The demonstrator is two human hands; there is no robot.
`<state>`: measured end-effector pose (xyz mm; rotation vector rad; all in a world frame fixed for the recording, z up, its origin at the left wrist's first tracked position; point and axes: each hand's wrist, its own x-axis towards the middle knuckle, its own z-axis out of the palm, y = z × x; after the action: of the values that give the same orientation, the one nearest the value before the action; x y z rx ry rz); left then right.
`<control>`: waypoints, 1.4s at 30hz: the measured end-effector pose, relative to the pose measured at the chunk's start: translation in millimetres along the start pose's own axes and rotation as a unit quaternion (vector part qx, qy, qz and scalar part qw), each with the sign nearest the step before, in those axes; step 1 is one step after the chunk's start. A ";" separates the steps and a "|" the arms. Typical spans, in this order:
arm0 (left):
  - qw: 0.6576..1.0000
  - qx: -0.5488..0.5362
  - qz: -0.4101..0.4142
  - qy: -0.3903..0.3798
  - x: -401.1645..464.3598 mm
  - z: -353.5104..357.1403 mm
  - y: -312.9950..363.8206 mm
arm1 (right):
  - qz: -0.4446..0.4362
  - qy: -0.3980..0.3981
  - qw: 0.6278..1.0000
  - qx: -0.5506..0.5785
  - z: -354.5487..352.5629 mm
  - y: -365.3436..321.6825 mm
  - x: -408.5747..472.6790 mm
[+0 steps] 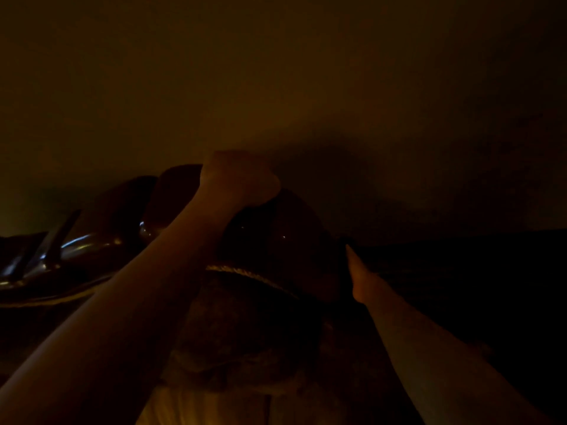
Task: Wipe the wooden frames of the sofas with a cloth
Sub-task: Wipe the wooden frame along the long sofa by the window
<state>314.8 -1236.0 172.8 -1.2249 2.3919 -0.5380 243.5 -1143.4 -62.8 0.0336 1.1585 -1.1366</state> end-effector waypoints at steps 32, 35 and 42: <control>0.932 -0.347 -0.050 0.086 -2.6 -11.2 -7.1 | -0.462 -0.102 0.867 -0.159 84.2 -19.9 -77.5; 0.899 -0.421 -0.062 0.101 -3.1 -9.9 -7.6 | -0.364 -0.056 0.894 -0.255 99.9 -63.7 -76.4; 0.746 -0.656 -0.095 0.057 -2.4 -20.4 -62.9 | -0.595 -0.050 0.674 -0.435 100.0 0.6 -121.8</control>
<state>348.0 -1265.0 222.2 -1.9194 2.6689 1.3573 319.9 -1114.4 71.8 -1.7455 1.5276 -1.4791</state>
